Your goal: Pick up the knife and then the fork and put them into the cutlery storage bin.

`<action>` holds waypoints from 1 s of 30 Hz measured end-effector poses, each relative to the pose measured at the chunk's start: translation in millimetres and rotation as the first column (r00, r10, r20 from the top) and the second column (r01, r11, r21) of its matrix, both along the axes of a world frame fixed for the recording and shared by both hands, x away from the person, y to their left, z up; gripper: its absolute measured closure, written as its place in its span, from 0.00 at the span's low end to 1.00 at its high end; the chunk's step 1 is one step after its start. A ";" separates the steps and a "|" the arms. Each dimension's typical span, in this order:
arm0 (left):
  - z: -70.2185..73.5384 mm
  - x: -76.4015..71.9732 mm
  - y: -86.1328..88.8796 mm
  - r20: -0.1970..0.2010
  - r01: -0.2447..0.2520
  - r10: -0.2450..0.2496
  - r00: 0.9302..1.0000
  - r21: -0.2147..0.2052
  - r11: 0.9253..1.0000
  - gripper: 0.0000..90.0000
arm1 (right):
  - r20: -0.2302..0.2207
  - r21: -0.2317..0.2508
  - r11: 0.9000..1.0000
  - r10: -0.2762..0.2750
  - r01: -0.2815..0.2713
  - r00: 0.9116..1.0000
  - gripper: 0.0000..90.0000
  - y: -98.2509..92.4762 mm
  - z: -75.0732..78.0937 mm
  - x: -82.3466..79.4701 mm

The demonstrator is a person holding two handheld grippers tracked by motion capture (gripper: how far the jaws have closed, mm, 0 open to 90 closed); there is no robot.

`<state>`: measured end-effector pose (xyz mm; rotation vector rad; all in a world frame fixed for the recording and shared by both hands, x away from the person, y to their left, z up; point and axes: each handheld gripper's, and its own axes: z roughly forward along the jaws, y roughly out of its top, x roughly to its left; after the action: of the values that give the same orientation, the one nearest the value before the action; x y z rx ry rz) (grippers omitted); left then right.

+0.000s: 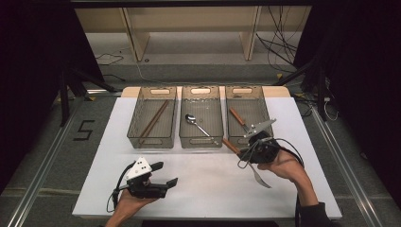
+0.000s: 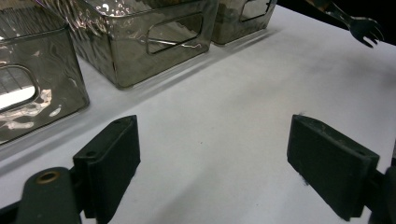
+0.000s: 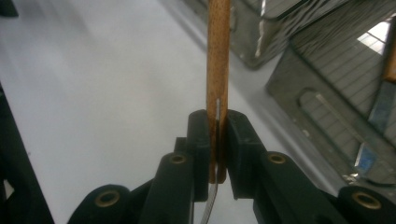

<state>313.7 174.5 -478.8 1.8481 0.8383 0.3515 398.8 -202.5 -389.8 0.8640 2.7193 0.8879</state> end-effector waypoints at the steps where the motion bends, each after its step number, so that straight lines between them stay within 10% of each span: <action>1: 0.1 0.0 0.0 0.000 0.000 0.000 1.000 0.000 1.000 0.19 | 0.002 0.006 1.000 -0.012 0.012 1.000 0.90 -1.0 2.8 3.0; 30: 0.2 -0.2 0.4 -0.001 0.000 0.000 1.000 -0.001 1.000 0.19 | 0.079 0.046 0.991 -0.131 0.127 0.988 0.90 4.2 56.3 72.5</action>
<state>313.5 174.8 -478.6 1.8475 0.8388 0.3498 471.3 -198.4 -333.5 0.9765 2.5516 0.9328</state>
